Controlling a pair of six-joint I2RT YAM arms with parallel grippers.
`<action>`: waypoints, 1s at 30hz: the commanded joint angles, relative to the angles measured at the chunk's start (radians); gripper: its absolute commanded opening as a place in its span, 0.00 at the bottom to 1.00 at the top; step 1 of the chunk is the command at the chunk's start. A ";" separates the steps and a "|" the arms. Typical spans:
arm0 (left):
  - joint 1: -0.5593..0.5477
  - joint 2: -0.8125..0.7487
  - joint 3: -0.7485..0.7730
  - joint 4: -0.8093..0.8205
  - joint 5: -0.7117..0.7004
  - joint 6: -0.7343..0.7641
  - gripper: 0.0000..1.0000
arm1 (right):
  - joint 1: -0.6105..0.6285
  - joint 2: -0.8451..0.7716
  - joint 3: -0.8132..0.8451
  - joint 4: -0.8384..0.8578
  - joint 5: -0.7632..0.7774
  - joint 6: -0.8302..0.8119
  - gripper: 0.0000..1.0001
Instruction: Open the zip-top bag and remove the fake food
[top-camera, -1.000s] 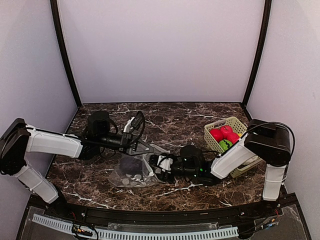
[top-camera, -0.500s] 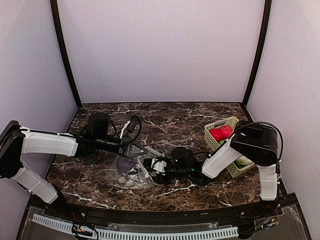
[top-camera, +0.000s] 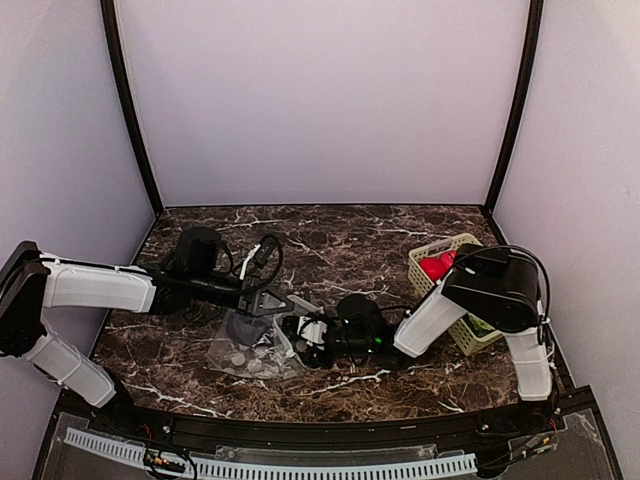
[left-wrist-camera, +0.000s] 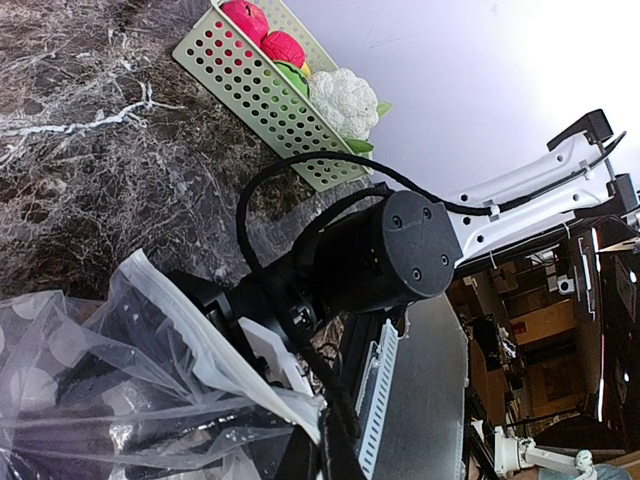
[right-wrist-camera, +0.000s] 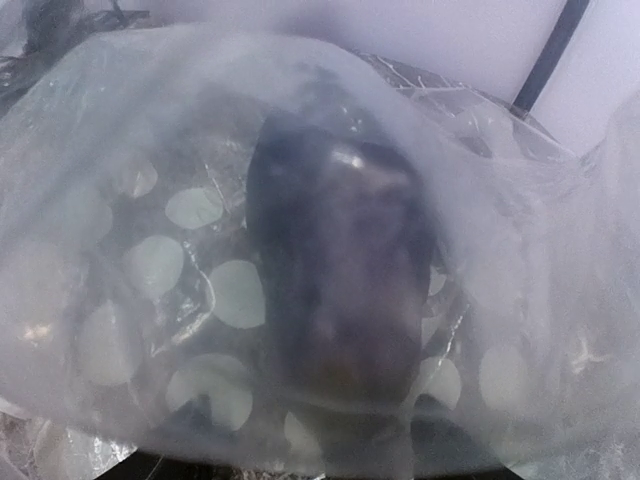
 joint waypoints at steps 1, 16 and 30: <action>0.008 -0.018 0.015 0.004 0.009 0.008 0.01 | -0.008 0.045 0.015 0.073 0.021 -0.008 0.66; 0.008 -0.010 0.053 -0.029 0.044 0.014 0.01 | 0.001 0.126 0.118 0.169 -0.024 -0.059 0.77; 0.008 -0.009 0.042 -0.031 0.053 0.016 0.01 | 0.001 0.256 0.228 0.186 -0.008 0.042 0.57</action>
